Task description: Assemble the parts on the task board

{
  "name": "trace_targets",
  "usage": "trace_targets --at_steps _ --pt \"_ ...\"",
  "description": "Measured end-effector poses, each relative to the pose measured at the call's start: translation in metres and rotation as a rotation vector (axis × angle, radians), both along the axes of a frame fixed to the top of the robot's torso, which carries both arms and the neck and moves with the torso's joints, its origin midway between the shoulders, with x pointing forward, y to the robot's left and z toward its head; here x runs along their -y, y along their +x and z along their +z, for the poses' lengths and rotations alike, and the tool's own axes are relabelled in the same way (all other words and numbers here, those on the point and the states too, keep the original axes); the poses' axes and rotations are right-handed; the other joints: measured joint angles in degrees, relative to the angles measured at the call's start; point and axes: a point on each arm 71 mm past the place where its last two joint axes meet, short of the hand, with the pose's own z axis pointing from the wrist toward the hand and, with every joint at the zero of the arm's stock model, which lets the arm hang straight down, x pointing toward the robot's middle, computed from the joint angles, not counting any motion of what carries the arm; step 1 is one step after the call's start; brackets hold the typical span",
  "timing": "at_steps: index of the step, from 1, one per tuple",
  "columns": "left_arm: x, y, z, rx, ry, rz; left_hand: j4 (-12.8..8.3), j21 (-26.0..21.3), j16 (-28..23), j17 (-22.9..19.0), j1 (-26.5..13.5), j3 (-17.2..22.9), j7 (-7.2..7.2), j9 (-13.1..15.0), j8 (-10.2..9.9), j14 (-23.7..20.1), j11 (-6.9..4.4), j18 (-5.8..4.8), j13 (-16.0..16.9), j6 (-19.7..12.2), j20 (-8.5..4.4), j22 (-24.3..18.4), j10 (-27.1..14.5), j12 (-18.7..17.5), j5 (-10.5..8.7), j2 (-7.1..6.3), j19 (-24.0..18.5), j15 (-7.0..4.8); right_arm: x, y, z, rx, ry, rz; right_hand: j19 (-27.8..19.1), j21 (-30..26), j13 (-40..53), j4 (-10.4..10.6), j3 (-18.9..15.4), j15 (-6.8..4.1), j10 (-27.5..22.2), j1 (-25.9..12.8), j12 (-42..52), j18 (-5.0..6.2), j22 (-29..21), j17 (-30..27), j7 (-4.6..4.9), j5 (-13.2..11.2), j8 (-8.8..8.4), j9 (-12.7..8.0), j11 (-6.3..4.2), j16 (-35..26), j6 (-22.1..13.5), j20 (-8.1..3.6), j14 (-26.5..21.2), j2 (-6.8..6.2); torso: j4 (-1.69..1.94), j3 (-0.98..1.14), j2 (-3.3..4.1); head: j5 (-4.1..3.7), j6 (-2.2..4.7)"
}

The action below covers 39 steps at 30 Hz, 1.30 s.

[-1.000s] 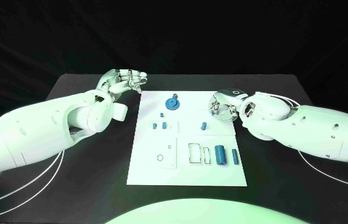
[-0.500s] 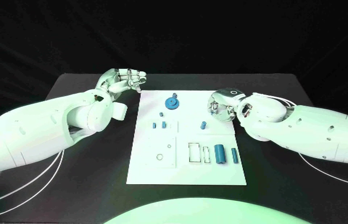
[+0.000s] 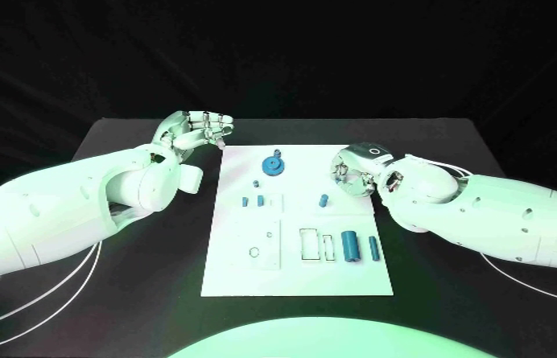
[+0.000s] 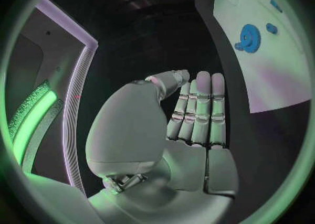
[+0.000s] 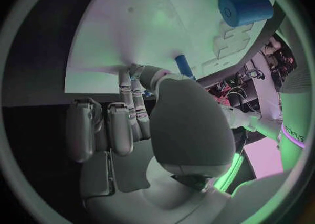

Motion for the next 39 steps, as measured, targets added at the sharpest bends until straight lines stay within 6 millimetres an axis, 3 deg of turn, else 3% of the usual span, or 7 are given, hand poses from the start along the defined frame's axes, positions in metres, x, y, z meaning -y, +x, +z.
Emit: trace_targets --at_steps 23,39 --pt "-0.005 0.002 -0.001 -0.003 0.006 0.012 -0.16 0.0 -0.21 -0.14 0.0 0.16 0.21 -0.01 -0.22 0.0 0.23 0.0 -0.11 -0.21 0.01 0.17 -0.59 0.21 0.0 0.0 -0.41 0.0 0.0 -0.011 0.027 0.059 0.106 0.008 0.0 0.66 0.13 -0.32 0.61 0.0 0.25 -0.9 -0.22 0.01 -0.01 -0.14 -0.06 0.23 0.21 0.45 -0.15 0.0 -0.12 0.0 0.0 -0.18 -0.03 -0.01 -0.05 0.03 0.4" --pt "-0.002 0.002 -0.002 -0.003 0.005 0.008 -0.16 0.22 -0.21 -0.14 0.0 0.16 0.21 -0.01 -0.21 -0.21 0.02 0.0 -0.16 -0.21 0.01 0.21 -0.78 0.21 0.0 0.0 -0.41 0.21 -0.065 -0.059 0.041 -0.011 0.283 0.19 0.0 0.66 0.14 -0.65 0.94 0.0 0.25 -1.13 -0.43 0.02 0.03 -0.36 -0.01 0.2 0.1 0.74 -0.15 -0.23 -0.16 0.0 0.0 -0.4 -0.03 -0.08 -0.13 2.02 0.2"
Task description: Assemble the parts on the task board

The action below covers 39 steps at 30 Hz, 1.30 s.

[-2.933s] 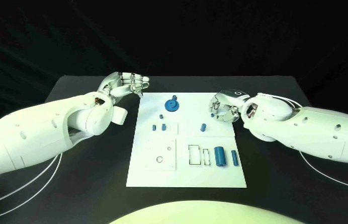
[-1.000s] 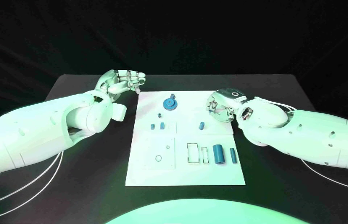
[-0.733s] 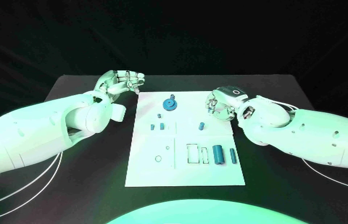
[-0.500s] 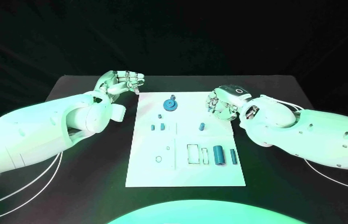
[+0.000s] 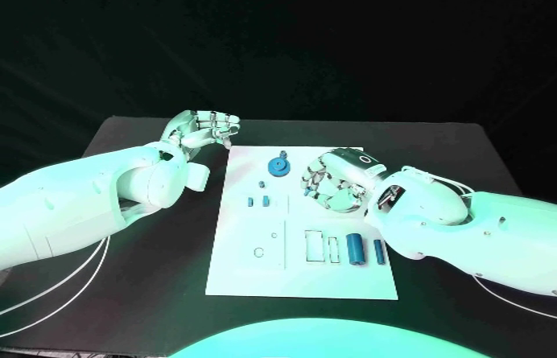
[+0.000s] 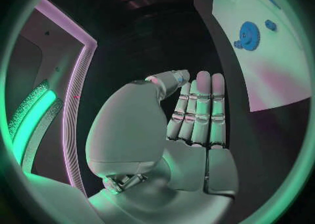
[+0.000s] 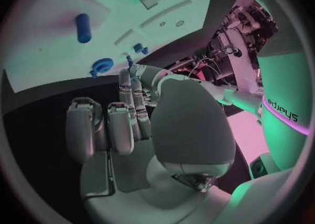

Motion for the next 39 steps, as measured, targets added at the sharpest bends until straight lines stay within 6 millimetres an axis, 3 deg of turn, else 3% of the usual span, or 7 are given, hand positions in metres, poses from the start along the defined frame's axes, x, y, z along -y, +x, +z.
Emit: trace_targets --at_steps 10,27,39 --pt "0.007 0.0 0.0 -0.001 -0.006 -0.013 0.0 0.0 0.0 -0.06 0.0 0.0 0.21 0.0 0.0 0.0 0.21 0.0 0.0 -0.21 0.0 -0.01 -0.21 -0.01 0.0 0.0 0.0 0.0 -0.031 -0.018 -0.019 -0.045 0.026 0.084 0.0 0.0 0.0 0.0 -0.01 0.0 0.01 -0.07 0.0 0.0 0.0 -0.12 0.03 -0.03 0.27 0.05 0.0 0.0 -0.05 0.0 0.0 -0.08 0.04 -0.07 0.01 1.87 -0.51" --pt "0.017 0.0 0.0 -0.002 -0.012 -0.033 0.0 0.0 0.0 -0.06 0.0 0.0 0.21 -0.01 0.0 0.0 0.2 0.0 -0.05 -0.21 0.0 -0.02 -0.2 -0.05 0.0 0.0 0.0 0.0 -0.05 -0.025 -0.045 -0.078 0.0 0.124 0.0 0.0 -0.02 -0.15 -0.18 0.01 0.4 -0.3 -0.12 0.0 -0.02 -0.21 0.06 -0.15 0.26 0.1 -0.22 0.0 -0.12 0.0 0.0 -0.31 0.01 -0.05 0.11 3.22 -1.63" --pt "0.02 0.0 0.0 -0.003 -0.013 -0.041 0.0 0.0 0.0 -0.06 0.0 0.0 0.01 -0.01 0.0 0.0 0.21 0.0 -0.04 -0.41 0.21 0.06 -0.2 0.17 0.0 0.0 -0.21 0.0 -0.051 -0.026 -0.057 -0.098 -0.033 0.13 0.0 0.0 0.05 -0.15 -0.18 0.01 0.73 -1.14 -0.45 0.01 -0.03 -0.31 0.05 -0.26 0.29 0.32 -0.54 0.0 -0.31 0.0 0.01 -0.07 0.01 -0.04 0.1 3.78 -1.93"
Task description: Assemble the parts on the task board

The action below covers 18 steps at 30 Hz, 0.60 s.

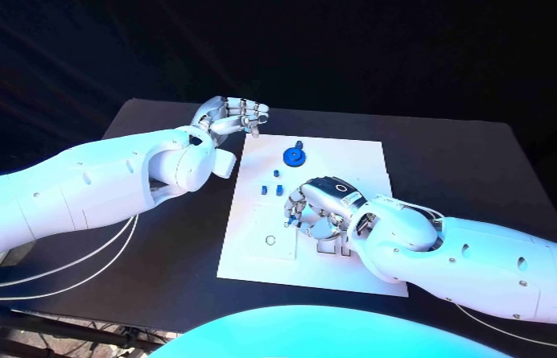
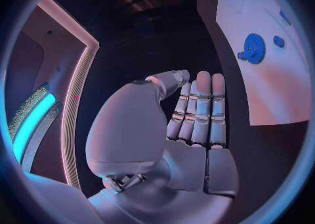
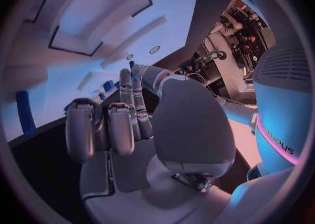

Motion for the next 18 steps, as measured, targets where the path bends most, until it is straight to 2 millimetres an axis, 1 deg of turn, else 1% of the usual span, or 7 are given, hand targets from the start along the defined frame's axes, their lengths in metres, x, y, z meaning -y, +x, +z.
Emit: trace_targets --at_steps 5,14,16,18 --pt "0.0005 0.0 0.0 0.0 0.0 -0.002 0.0 0.0 0.0 0.0 0.0 0.0 0.0 0.0 0.0 0.0 0.0 0.0 0.0 0.0 0.0 0.0 0.0 0.0 0.0 0.0 0.0 0.0 0.0003 0.0006 -0.0028 0.0 -0.011 0.0 0.0 0.0 0.0 0.0 0.0 0.0 0.29 -0.07 0.0 0.0 0.0 0.0 -0.03 -0.1 0.0 0.0 -0.27 0.0 -0.04 0.0 0.0 -0.07 0.01 0.02 0.0 0.1 -0.08" --pt "0.0004 0.0 0.0 0.0 0.002 -0.004 0.0 0.0 0.0 0.01 0.0 0.0 0.0 0.0 0.0 0.0 0.0 0.0 0.0 0.0 0.0 -0.01 0.0 0.0 0.0 0.0 0.0 0.0 -0.0025 -0.0009 -0.0052 -0.001 -0.012 0.005 0.0 0.0 -0.02 0.0 0.0 0.0 0.49 -0.15 0.0 0.0 -0.01 -0.08 -0.04 -0.17 0.0 -0.01 -0.29 0.0 -0.15 0.0 0.0 -0.15 -0.01 0.02 0.0 0.12 -0.22" --pt "0.0005 0.0 -0.0001 0.0 0.002 -0.004 -0.01 0.0 0.0 0.0 0.0 0.01 0.0 0.0 0.0 0.0 -0.01 -0.01 0.01 0.0 0.0 -0.01 -0.01 0.0 0.0 0.0 0.0 0.0 -0.003 -0.0013 -0.0059 -0.002 -0.012 0.006 0.0 0.0 -0.03 0.0 0.0 0.0 0.51 -0.15 -0.01 0.0 -0.01 -0.08 -0.2 -0.01 0.0 -0.03 -0.31 0.0 0.0 0.0 0.0 -0.15 0.01 0.03 0.0 0.1 -0.24" --pt "0.0005 0.0 -0.0001 0.0 0.002 -0.005 -0.16 0.0 0.0 -0.05 0.0 0.16 0.0 0.0 0.0 0.0 -0.21 0.0 0.0 0.0 0.0 -0.01 -0.21 0.0 0.0 0.0 0.0 0.0 -0.0034 -0.0016 -0.0063 -0.002 -0.012 0.007 0.0 0.0 -0.04 0.0 -0.01 0.0 0.59 -0.3 -0.01 0.0 -0.01 -0.07 -0.2 0.07 0.0 -0.03 -0.39 0.0 0.01 0.0 0.0 -0.3 0.01 0.03 0.0 0.08 -0.25"
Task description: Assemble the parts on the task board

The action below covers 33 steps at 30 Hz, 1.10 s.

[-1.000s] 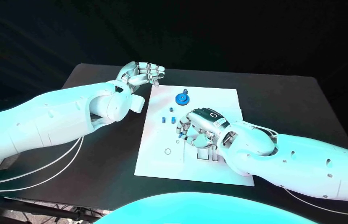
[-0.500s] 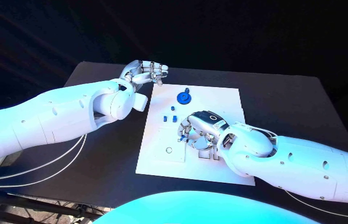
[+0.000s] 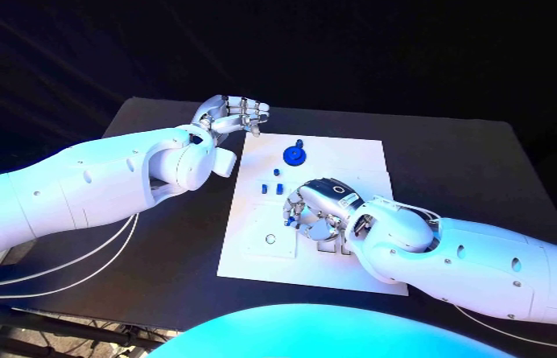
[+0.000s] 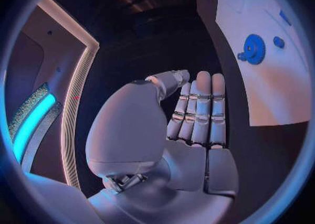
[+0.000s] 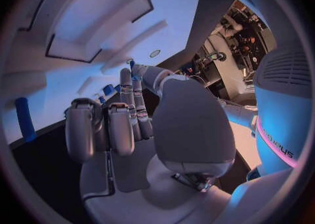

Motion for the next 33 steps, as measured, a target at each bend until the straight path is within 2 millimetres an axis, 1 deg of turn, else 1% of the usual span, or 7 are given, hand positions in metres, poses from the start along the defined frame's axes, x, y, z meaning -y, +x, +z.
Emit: trace_targets --at_steps 8,17,21,33 --pt "0.0 0.0 -0.0001 -0.001 0.001 -0.002 0.0 0.0 0.0 0.0 0.0 0.0 0.0 0.0 0.0 0.0 0.0 0.0 0.0 0.0 0.0 -0.01 0.0 0.0 0.0 0.0 0.0 0.0 -0.0023 0.0009 -0.0026 0.001 -0.004 0.001 0.0 0.0 -0.01 -0.24 -0.24 0.0 0.01 -0.14 0.0 0.0 -0.01 0.0 -0.1 0.0 -0.01 0.12 0.0 0.0 -0.08 0.0 0.0 -0.15 -0.02 -0.01 0.0 -0.05 -0.01" --pt "0.0003 0.0 -0.0002 -0.002 0.002 -0.005 0.0 0.0 0.0 0.01 0.0 0.0 0.0 0.0 0.0 0.0 0.0 0.0 0.0 0.0 0.0 -0.01 0.0 0.0 0.0 0.0 0.0 0.0 -0.0035 0.0043 -0.0048 0.011 -0.013 -0.002 0.0 0.0 0.04 -0.24 -0.24 0.0 0.01 -0.14 0.0 0.0 -0.01 0.01 0.03 0.0 -0.12 0.14 0.01 0.0 0.06 0.0 0.0 -0.15 -0.02 0.0 0.0 -0.17 -0.01" --pt "0.0002 0.0 -0.0002 -0.003 0.003 -0.005 0.0 0.0 0.0 0.01 0.0 0.0 0.0 0.0 0.0 0.0 0.0 0.0 0.0 0.0 0.0 -0.01 0.0 0.0 0.0 0.0 0.0 0.0 -0.0041 0.0046 -0.0049 0.014 -0.014 0.0 0.0 0.0 0.06 -0.24 -0.24 0.0 0.01 -0.14 -0.01 0.0 -0.01 0.01 0.03 -0.01 -0.13 0.14 0.01 0.0 0.06 0.0 0.0 -0.15 -0.02 0.02 0.02 -0.18 0.0" --pt "-0.0001 -0.0002 -0.0003 -0.004 0.004 -0.007 0.0 0.0 0.0 0.01 0.0 0.0 0.0 0.05 0.0 0.0 0.21 0.0 -0.06 0.0 0.0 0.06 -0.21 0.02 0.0 0.0 0.0 0.0 -0.0052 0.0043 -0.0054 0.02 -0.024 0.005 0.0 0.0 0.06 -0.33 -0.34 0.0 0.09 -0.21 -0.21 0.0 0.03 0.11 0.02 -0.01 0.0 0.1 0.11 0.0 0.04 0.0 0.0 -0.23 -0.01 0.0 0.01 -0.09 -0.08"
